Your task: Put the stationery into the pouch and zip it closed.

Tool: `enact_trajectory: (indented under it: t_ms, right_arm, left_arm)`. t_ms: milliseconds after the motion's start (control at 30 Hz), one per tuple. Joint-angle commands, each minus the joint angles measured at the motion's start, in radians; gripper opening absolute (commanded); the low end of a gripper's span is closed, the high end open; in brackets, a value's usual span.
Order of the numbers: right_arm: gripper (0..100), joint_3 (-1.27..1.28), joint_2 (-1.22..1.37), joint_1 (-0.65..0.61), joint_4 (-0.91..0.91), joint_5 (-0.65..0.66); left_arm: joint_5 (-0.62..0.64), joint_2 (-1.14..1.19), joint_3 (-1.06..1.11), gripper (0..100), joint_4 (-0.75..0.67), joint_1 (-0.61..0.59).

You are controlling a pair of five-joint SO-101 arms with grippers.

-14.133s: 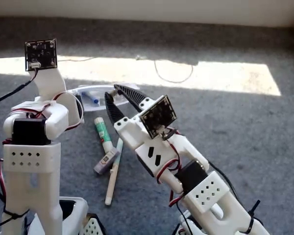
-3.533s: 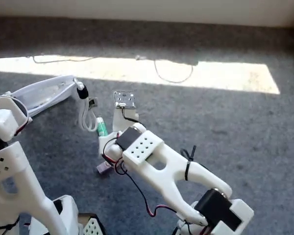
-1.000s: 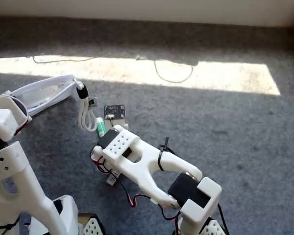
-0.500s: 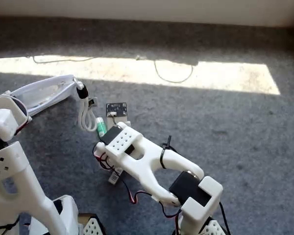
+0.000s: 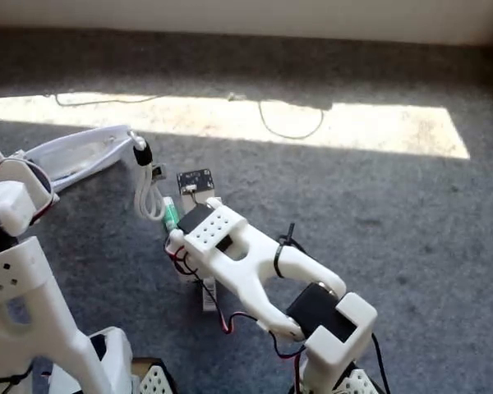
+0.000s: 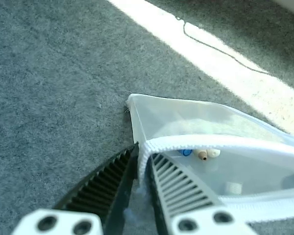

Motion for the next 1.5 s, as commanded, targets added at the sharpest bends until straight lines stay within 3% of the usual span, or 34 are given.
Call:
enact_trajectory:
  t_ms: [0, 367, 667, 1033, 1467]
  right_arm:
    - [0.5, -0.016, -0.128, 0.018, 0.071, 0.048]
    - [0.5, 0.087, -0.561, 0.116, 0.096, 0.16]
    - [0.5, 0.15, -0.915, 0.124, 0.09, 0.227]
    - [0.5, 0.15, -1.133, 0.117, -0.179, 0.423]
    - [0.5, 0.151, -1.133, 0.117, -0.542, 0.434]
  left_arm:
    - [0.005, -0.012, -0.016, 1, -0.026, 0.081]
    - [0.005, -0.002, -0.061, 1, -0.028, 0.283]
    - [0.009, -0.001, -0.107, 1, -0.025, 0.403]
    - [0.008, -0.001, -0.105, 1, 0.003, 0.412]
    - [0.006, -0.001, -0.093, 1, 0.017, 0.412]
